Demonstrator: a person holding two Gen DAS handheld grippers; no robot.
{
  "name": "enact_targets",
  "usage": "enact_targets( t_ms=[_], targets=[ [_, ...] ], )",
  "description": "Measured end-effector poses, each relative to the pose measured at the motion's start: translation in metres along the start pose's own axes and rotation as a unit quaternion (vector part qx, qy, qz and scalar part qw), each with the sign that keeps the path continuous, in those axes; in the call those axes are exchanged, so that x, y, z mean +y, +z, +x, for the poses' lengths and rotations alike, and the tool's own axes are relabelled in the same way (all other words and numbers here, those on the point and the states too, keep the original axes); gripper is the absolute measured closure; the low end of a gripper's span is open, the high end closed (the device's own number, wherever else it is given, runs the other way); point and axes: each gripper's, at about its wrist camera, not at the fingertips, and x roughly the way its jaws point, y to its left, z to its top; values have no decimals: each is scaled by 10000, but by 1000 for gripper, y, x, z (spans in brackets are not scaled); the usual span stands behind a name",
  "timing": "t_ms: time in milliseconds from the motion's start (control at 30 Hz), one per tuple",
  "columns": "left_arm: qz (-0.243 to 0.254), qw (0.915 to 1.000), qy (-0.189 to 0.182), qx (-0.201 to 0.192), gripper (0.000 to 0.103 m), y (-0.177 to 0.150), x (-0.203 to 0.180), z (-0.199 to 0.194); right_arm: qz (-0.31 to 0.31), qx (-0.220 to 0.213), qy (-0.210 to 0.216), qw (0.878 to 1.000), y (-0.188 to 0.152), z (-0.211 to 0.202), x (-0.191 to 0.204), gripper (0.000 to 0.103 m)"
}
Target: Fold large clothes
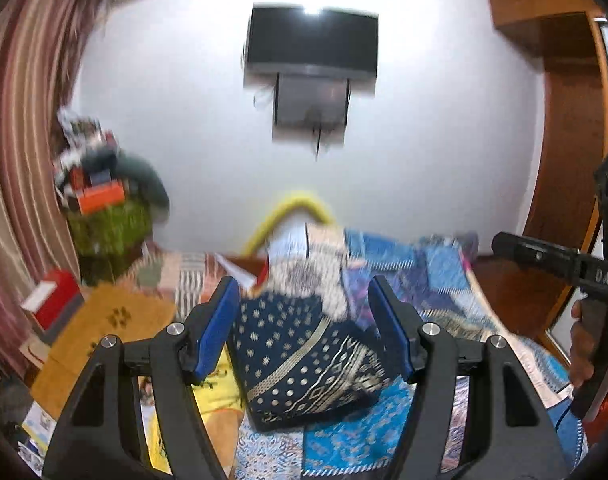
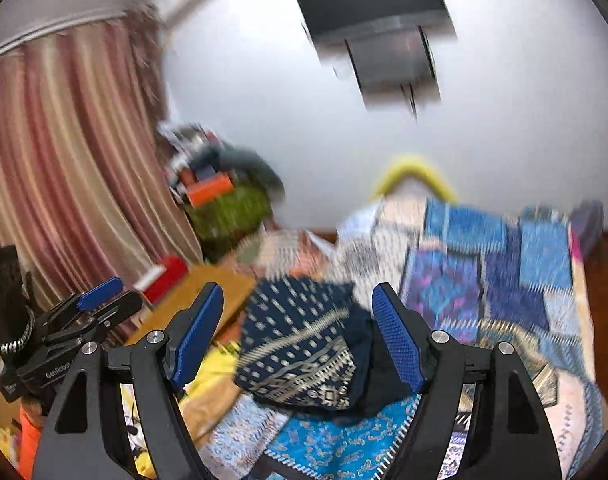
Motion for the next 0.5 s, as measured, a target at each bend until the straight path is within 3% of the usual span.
enact_targets(
  t_ms=[200, 367, 467, 500],
  targets=[
    [161, 9958, 236, -870, 38, -13, -37, -86, -357, -831, 88, 9959, -22, -80, 34, 30],
    [210, 9901, 447, -1311, 37, -36, -63, -136, -534, -1168, -38, 9917, -45, -115, 49, 29],
    [152, 9892, 583, -1334, 30, -43, -71, -149, -595, -1188, -96, 9911, -56, -124, 53, 28],
    [87, 9892, 610, -1332, 23, -44, -72, -153, -554, -1211, -156, 9910, -59, -125, 53, 28]
  ],
)
